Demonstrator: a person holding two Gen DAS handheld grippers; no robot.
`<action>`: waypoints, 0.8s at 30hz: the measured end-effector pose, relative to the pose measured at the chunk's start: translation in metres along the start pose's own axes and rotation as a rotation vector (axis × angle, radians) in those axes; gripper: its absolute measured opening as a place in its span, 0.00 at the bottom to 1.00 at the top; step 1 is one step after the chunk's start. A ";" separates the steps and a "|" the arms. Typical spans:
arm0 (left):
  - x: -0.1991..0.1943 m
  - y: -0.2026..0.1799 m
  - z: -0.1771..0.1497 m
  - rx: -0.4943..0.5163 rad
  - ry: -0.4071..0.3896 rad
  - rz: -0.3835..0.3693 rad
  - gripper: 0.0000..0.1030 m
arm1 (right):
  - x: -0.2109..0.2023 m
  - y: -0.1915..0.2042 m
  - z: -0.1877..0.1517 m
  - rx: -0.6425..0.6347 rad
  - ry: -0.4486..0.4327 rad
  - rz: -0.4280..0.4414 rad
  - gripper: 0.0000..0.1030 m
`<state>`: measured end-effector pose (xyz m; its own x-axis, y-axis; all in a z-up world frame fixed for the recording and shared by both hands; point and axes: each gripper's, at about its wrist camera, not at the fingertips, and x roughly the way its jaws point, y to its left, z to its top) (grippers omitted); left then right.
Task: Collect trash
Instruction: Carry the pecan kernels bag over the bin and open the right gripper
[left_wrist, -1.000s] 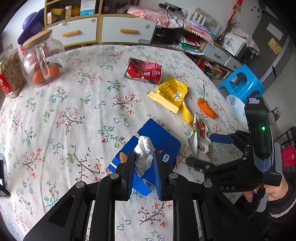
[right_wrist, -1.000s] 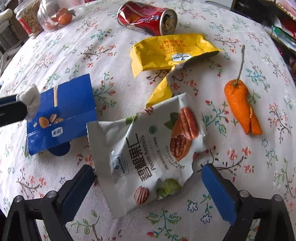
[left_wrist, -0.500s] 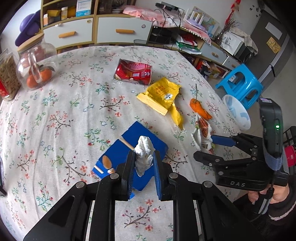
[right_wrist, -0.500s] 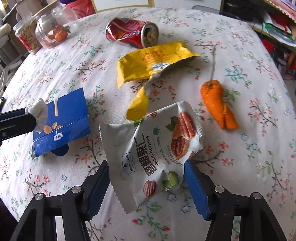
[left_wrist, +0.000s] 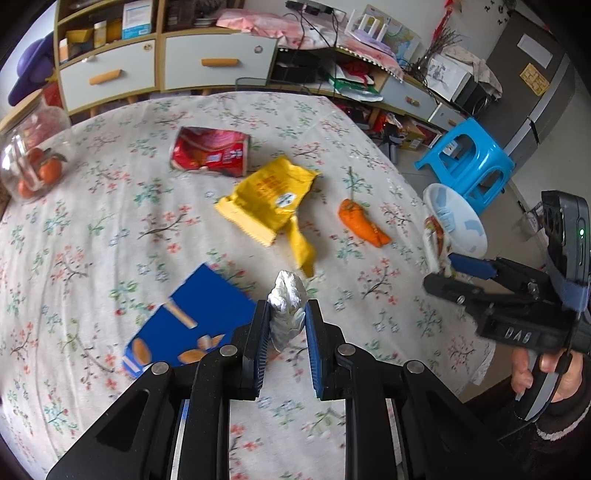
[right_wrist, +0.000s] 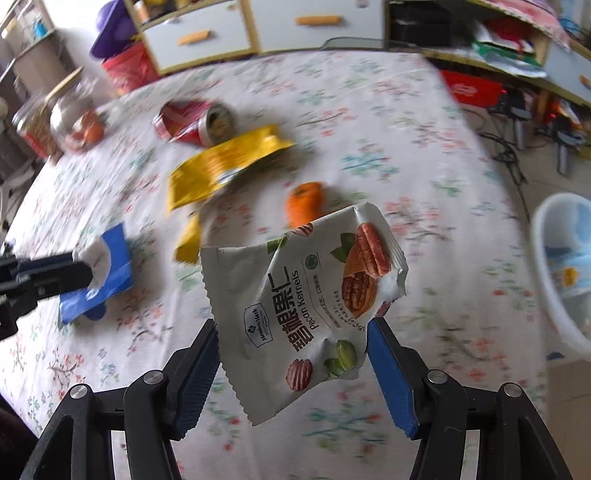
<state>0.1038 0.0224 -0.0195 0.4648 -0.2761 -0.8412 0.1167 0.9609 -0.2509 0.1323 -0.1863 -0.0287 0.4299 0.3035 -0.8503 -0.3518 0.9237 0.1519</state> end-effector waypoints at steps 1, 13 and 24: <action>0.001 -0.003 0.002 -0.001 0.000 -0.004 0.20 | -0.004 -0.009 0.001 0.018 -0.008 -0.004 0.66; 0.022 -0.058 0.032 0.037 -0.013 -0.055 0.20 | -0.042 -0.128 0.008 0.255 -0.106 -0.088 0.66; 0.046 -0.107 0.059 0.119 0.003 -0.093 0.20 | -0.045 -0.214 0.012 0.435 -0.103 -0.117 0.67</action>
<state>0.1643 -0.0922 -0.0037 0.4443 -0.3640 -0.8186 0.2628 0.9265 -0.2694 0.1981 -0.3947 -0.0169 0.5341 0.1929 -0.8231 0.0762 0.9587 0.2741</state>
